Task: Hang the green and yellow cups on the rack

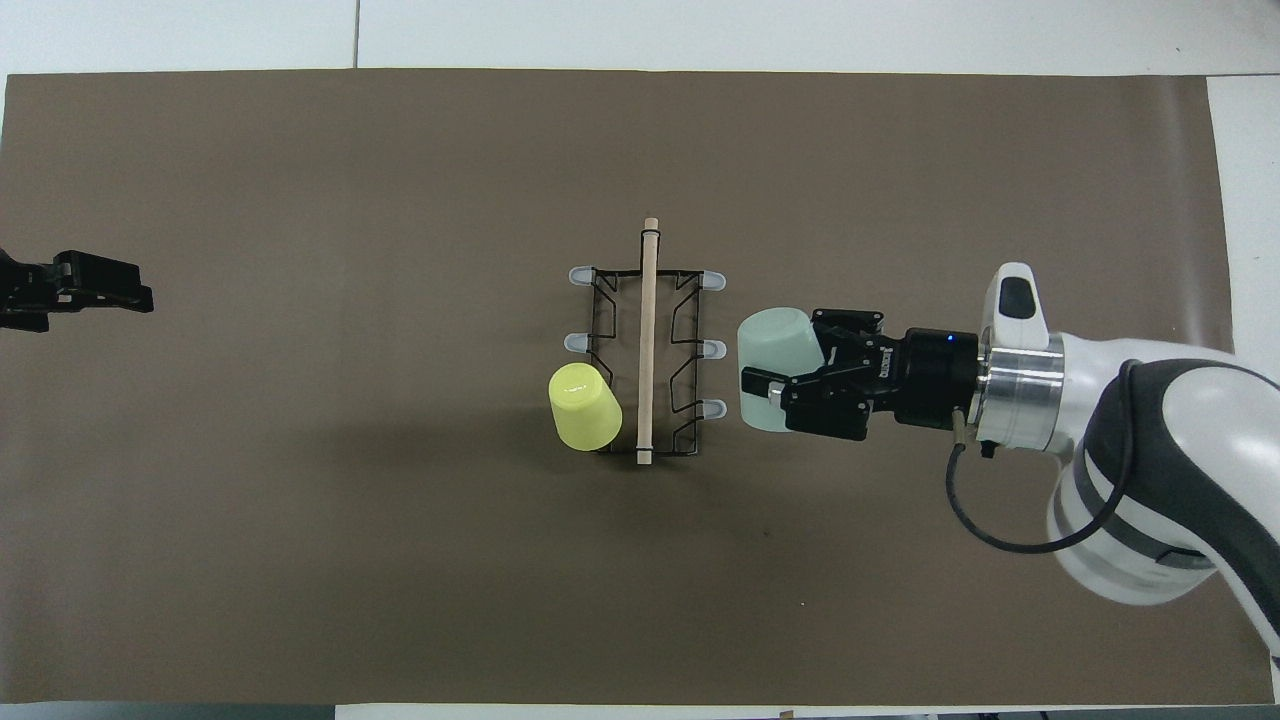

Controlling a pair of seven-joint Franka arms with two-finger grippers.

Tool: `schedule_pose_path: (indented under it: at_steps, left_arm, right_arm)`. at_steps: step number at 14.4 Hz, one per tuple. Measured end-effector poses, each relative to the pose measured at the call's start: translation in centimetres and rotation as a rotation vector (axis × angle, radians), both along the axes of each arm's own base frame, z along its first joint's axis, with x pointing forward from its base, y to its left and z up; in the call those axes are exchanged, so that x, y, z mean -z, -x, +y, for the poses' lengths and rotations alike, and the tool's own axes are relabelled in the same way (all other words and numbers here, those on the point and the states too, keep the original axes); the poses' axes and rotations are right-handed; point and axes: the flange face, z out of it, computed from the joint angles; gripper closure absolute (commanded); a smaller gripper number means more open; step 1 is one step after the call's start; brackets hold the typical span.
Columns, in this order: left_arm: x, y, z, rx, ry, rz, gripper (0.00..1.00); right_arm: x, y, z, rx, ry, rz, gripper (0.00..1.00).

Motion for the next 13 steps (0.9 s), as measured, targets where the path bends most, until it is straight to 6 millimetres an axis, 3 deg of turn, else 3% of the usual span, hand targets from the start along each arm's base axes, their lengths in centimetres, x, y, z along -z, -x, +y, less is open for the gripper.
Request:
schedule_pose_path:
  at_steps: [2,4,13]
  left_arm:
    - [-1.0,0.1,-0.4,0.016,-0.005,0.017,0.0]
    - [-1.5,0.1,-0.6,0.034,-0.013,0.035,0.0]
    - [-1.4,0.6,-1.6,0.065,-0.013,0.075,0.0]
  right_arm:
    - [3.1,2.3,1.7,0.02,-0.055,-0.068,1.0]
    - [4.8,3.2,2.1,0.017,-0.043,-0.133,1.0]
    - [10.5,2.2,2.2,0.116,-0.052,-0.31,1.0]
